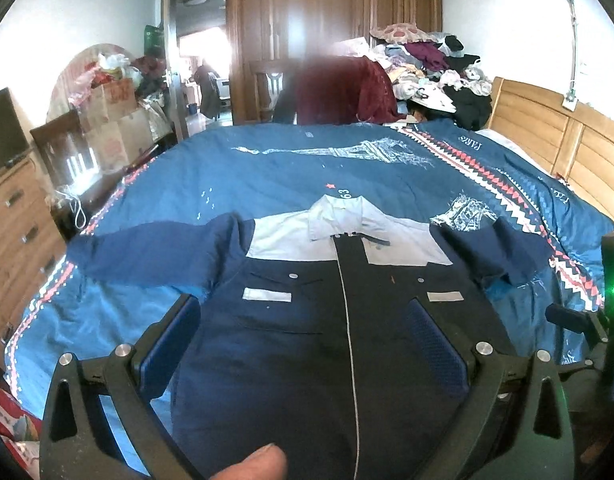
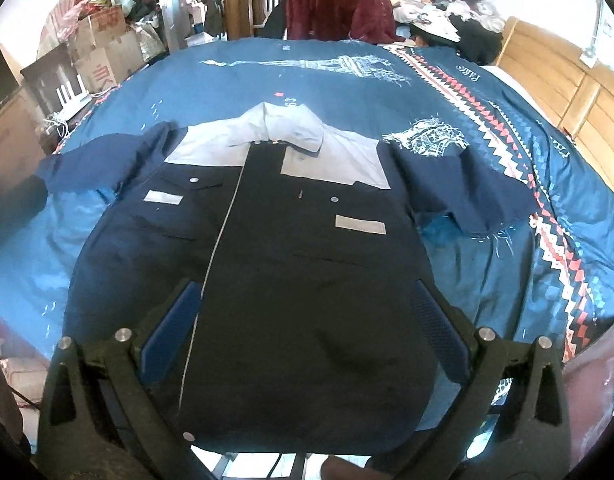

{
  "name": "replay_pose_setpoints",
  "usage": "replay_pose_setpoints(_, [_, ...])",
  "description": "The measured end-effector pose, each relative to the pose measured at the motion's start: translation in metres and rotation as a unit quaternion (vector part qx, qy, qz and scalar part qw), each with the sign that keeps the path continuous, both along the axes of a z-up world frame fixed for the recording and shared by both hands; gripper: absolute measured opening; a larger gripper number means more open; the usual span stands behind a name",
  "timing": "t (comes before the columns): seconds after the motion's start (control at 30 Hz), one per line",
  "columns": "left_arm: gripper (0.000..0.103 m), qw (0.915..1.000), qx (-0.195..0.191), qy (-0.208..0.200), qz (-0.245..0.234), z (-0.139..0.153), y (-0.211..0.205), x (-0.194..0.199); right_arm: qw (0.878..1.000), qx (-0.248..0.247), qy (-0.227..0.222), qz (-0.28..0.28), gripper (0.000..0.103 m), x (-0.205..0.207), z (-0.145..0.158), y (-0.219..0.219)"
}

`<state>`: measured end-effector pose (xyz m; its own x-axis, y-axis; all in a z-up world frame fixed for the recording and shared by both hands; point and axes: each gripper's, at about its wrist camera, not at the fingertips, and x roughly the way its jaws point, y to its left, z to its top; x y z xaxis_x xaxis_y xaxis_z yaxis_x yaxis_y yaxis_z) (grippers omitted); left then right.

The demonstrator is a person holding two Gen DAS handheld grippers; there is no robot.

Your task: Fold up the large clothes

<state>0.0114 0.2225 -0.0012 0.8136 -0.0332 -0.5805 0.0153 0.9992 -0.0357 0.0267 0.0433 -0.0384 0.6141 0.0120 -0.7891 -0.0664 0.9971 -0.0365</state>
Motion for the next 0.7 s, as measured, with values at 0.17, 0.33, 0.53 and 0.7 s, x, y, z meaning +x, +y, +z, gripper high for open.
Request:
replay_pose_setpoints(0.17, [0.103,1.0000,-0.001,-0.006,0.005,-0.001,0.007,-0.005,1.000,-0.010,-0.011,-0.002,0.103,-0.005,0.006,0.005])
replay_pose_setpoints(0.33, [0.103,0.9999,-0.004,-0.009,0.011,0.000,0.015,-0.007,1.000,-0.012,-0.013,-0.005,0.103,-0.005,0.008,0.010])
replay_pose_setpoints(0.53, [0.103,0.9997,-0.011,-0.009,0.020,-0.002,0.027,-0.007,1.000,-0.018,-0.015,-0.004,0.103,-0.006,0.009,0.016])
replay_pose_setpoints(0.7, [0.103,0.9995,-0.019,-0.009,0.025,-0.003,0.037,-0.007,1.000,-0.021,-0.016,-0.004,0.103,-0.007,0.011,0.021])
